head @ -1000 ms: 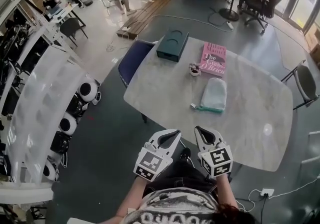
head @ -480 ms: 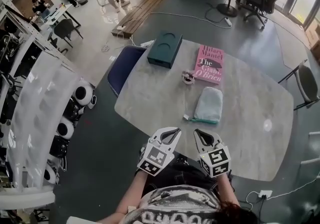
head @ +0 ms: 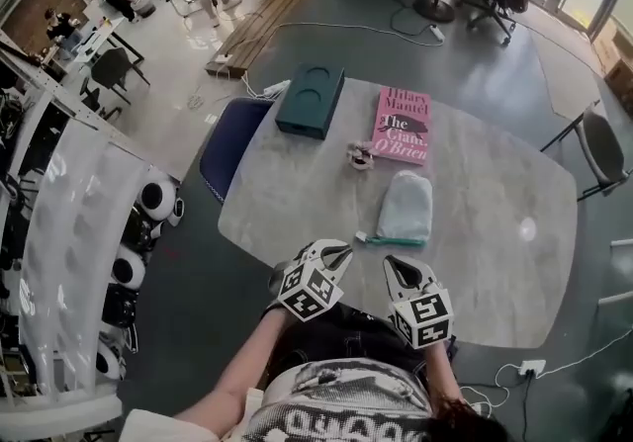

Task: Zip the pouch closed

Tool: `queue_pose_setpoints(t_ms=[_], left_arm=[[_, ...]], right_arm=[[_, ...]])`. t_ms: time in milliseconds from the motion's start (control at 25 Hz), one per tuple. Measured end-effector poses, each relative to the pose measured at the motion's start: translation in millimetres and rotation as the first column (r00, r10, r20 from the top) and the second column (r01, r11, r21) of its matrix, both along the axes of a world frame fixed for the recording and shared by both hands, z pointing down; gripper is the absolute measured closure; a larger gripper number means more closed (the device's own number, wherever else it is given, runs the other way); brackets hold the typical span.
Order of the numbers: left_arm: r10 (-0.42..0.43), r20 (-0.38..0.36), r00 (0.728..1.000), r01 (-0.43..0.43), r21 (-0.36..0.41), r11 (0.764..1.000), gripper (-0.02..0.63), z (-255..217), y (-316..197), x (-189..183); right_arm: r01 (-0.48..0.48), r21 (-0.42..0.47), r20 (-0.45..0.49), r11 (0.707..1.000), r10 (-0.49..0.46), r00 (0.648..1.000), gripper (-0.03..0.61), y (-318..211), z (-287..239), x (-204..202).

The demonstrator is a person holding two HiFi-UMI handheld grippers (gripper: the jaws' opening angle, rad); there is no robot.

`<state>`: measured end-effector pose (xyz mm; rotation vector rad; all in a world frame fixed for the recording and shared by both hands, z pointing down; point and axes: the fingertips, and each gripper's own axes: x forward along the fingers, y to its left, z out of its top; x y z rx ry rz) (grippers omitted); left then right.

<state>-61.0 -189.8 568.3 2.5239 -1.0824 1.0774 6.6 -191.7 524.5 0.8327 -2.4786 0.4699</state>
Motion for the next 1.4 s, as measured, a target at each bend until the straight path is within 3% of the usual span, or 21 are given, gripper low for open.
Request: queue_pose_setpoints(t_ms=[240, 360, 680, 840, 1040, 1160, 1240, 1400], left_arm=[[0.179, 0.053, 0.982, -0.174, -0.095, 0.98, 0.592, 44, -12, -1], [0.304, 0.088, 0.949, -0.291, -0.134, 0.947, 0.498, 64, -19, 4], [0.521, 0.149, 0.841, -0.491, -0.198, 0.849, 0.494, 103, -35, 13], [0.566, 0.146, 0.811, -0.526, -0.241, 0.816, 0.506, 116, -36, 13], [0.569, 0.121, 0.814, -0.524, -0.272, 0.807, 0.556, 125, -37, 13], [0.575, 0.07, 0.815, -0.535, -0.291, 0.793, 0.592, 123, -31, 16], [0.553, 0.024, 0.833, -0.521, -0.303, 0.798, 0.597, 118, -28, 18], [0.459, -0.08, 0.885, -0.46, -0.314, 0.831, 0.598, 105, -24, 22]], right_arm=[[-0.137, -0.023, -0.017, 0.99, 0.136, 0.991, 0.581, -13, 8, 5], [-0.2, -0.02, -0.027, 0.98, 0.199, 0.98, 0.58, -18, 5, 8], [-0.332, -0.05, -0.07, 0.942, 0.328, 0.942, 0.58, -10, 18, 18], [-0.36, -0.064, -0.086, 0.931, 0.354, 0.931, 0.581, -4, 24, 19], [-0.379, -0.078, -0.099, 0.922, 0.371, 0.923, 0.58, 0, 28, 21], [-0.382, -0.105, -0.093, 0.918, 0.373, 0.923, 0.58, 1, 35, 20], [-0.369, -0.134, -0.078, 0.92, 0.361, 0.929, 0.58, 3, 43, 15], [-0.326, -0.188, -0.076, 0.926, 0.317, 0.945, 0.58, 8, 65, 4]])
